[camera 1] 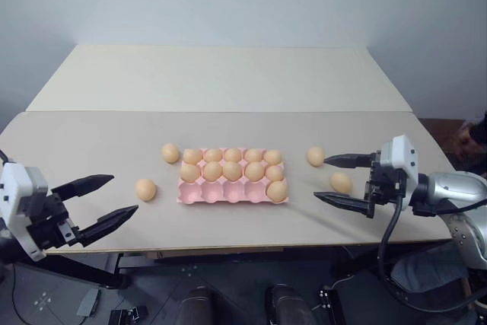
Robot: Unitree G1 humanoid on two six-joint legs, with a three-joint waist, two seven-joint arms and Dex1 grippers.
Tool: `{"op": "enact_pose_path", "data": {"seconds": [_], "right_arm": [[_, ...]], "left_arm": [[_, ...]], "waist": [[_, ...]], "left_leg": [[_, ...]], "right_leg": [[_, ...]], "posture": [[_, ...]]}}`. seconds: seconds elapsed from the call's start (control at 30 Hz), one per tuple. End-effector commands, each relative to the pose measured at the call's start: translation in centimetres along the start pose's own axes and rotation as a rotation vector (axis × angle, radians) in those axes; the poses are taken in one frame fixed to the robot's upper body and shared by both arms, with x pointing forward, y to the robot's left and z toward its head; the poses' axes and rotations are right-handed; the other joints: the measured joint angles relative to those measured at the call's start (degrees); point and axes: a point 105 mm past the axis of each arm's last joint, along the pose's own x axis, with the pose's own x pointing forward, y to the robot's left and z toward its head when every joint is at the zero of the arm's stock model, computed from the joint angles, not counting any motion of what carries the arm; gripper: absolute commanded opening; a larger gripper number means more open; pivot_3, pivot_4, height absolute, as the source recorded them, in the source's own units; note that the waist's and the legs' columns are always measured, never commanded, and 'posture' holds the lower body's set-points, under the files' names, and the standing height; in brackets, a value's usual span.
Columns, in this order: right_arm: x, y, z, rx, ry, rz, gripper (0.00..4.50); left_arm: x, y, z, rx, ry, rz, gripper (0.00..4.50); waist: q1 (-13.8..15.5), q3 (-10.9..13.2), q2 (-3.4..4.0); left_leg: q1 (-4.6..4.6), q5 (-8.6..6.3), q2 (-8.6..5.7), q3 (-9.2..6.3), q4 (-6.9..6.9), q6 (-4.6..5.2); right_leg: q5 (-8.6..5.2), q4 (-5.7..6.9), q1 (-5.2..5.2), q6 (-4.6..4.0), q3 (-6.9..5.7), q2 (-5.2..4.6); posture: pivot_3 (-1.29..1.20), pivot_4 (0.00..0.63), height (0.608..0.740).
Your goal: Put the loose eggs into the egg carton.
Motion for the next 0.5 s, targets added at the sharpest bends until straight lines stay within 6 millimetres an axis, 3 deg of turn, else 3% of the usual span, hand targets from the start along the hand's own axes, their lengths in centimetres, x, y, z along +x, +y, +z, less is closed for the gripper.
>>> {"op": "enact_pose_path", "data": {"seconds": [0.03, 0.13, 0.3, 0.5], "right_arm": [[-0.4, -0.2, 1.3, -0.055, -0.023, -0.013, 4.50], [-0.4, -0.5, 1.2, -0.057, -0.021, -0.029, 4.50], [-0.7, -1.2, 1.2, -0.067, -0.002, -0.068, 4.50], [-2.2, -4.0, 0.3, -0.054, 0.140, -0.261, 4.50]], "left_arm": [[0.1, 0.2, 0.8, 0.031, -0.018, 0.008, 4.47], [0.4, 0.6, 1.8, 0.022, -0.050, 0.046, 4.47], [0.5, -0.3, 2.1, 0.067, -0.040, -0.037, 4.47], [1.2, -1.4, 1.8, 0.061, -0.066, -0.093, 4.47]], "waist": [[0.0, 0.0, 0.00], [0.0, 0.0, 0.00], [0.0, 0.0, 0.01], [0.0, 0.0, 0.02]], "left_leg": [[0.00, 0.00, 0.00, 0.00, 0.00, 0.00], [-0.01, 0.00, 0.00, -0.02, 0.00, 0.00], [-0.01, 0.00, -0.02, 0.00, 0.00, 0.00], [0.00, 0.00, 0.00, 0.04, 0.00, 0.00]], "right_leg": [[0.00, 0.00, 0.00, 0.00, 0.00, 0.00], [0.00, 0.00, 0.00, 0.00, -0.01, 0.01], [0.01, 0.00, 0.00, -0.02, 0.00, -0.01], [0.01, 0.00, -0.02, -0.02, 0.01, -0.01]], "posture": [[0.00, 0.150, 0.740], [0.00, 0.150, 0.740], [0.00, 0.150, 0.740], [0.00, 0.150, 0.740]]}}
